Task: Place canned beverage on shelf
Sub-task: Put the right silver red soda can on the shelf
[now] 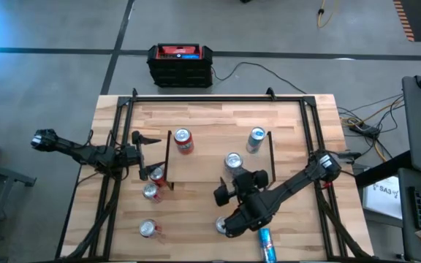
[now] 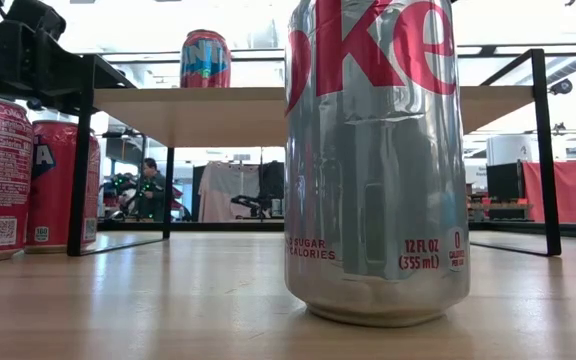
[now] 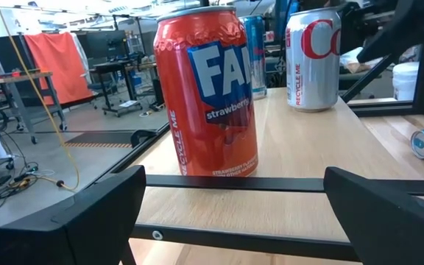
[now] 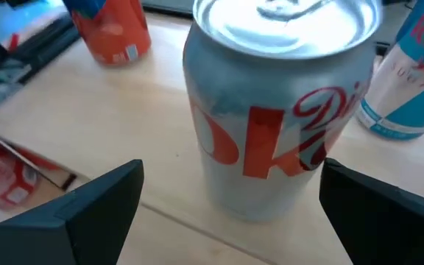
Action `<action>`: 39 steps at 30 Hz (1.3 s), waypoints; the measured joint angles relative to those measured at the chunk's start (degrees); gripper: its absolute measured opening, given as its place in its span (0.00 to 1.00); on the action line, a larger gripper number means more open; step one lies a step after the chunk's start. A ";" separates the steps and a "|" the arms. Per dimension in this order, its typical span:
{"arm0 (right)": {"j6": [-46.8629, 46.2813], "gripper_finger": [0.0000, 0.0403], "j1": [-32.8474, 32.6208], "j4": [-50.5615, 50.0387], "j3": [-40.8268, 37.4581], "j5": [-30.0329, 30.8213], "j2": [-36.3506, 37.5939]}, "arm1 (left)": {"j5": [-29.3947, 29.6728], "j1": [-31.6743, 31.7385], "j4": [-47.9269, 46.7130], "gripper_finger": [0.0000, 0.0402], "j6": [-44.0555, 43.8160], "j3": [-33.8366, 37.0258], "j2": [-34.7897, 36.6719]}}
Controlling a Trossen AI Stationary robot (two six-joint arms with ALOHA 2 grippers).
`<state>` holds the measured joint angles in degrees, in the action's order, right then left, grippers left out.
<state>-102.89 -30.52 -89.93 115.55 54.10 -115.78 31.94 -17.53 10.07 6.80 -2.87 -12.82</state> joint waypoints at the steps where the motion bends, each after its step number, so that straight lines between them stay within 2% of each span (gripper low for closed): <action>1: -0.90 0.95 -0.02 -0.12 -0.01 0.16 -0.05 | 0.00 0.00 0.00 1.00 -0.01 0.00 0.00; 12: -3.07 0.92 0.42 -0.09 -0.57 0.48 -0.22 | 0.00 -0.01 -0.02 1.00 0.01 0.00 0.00; 31: -2.97 0.48 1.95 -0.07 -0.59 0.86 -0.22 | 0.00 0.01 -0.02 1.00 -0.01 0.00 0.00; 35: -1.10 0.44 1.95 -0.03 -0.59 0.82 -0.22 | 0.00 0.00 -0.02 1.00 0.00 0.00 0.00; 39: 0.52 0.47 1.92 0.56 -0.57 0.41 -0.22 | 0.00 -0.01 -0.02 1.00 -0.01 0.00 0.00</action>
<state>-102.37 -28.60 -89.36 114.98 54.51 -116.01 31.94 -17.54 10.04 6.79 -2.87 -12.82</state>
